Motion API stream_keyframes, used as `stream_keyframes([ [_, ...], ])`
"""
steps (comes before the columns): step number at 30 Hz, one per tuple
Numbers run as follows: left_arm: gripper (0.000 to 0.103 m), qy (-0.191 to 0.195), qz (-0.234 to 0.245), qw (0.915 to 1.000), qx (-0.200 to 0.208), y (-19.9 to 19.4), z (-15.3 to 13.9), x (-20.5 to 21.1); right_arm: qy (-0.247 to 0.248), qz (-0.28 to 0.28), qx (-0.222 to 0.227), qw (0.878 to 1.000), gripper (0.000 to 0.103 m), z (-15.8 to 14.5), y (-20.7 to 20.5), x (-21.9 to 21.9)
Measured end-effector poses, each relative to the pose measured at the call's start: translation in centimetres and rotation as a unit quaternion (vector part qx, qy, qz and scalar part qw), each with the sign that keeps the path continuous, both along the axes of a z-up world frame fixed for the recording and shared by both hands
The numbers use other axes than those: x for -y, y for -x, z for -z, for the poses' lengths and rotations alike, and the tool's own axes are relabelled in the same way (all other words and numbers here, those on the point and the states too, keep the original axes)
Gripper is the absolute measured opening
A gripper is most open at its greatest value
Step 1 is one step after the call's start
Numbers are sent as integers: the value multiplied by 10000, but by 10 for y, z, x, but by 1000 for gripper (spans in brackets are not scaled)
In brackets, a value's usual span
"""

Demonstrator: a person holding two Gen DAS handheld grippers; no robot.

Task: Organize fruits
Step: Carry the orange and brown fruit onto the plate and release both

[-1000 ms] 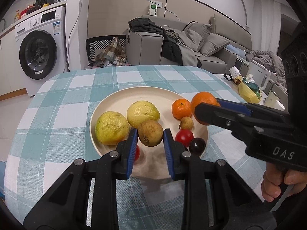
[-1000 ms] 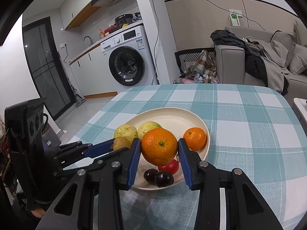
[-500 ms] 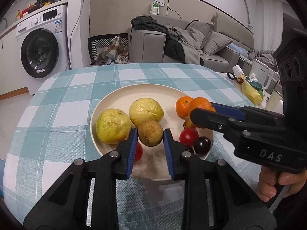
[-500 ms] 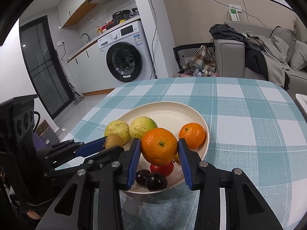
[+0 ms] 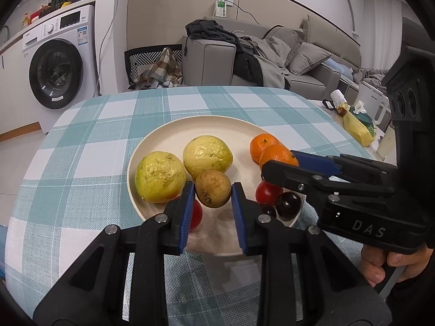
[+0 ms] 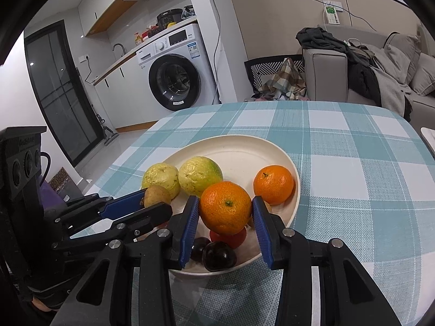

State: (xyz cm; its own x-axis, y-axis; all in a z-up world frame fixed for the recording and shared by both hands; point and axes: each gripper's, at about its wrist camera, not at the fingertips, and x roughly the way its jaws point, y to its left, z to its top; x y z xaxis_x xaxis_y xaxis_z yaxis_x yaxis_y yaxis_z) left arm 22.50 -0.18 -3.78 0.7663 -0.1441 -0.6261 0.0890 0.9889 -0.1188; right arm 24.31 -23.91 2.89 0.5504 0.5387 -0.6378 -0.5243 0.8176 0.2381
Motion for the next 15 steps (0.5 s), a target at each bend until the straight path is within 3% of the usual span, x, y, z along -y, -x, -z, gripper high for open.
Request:
stream_keyframes([
  [15,25,-19,-23,10000,-4,1,2,-1,-20,-46,112,9999,47,-3,6,2],
])
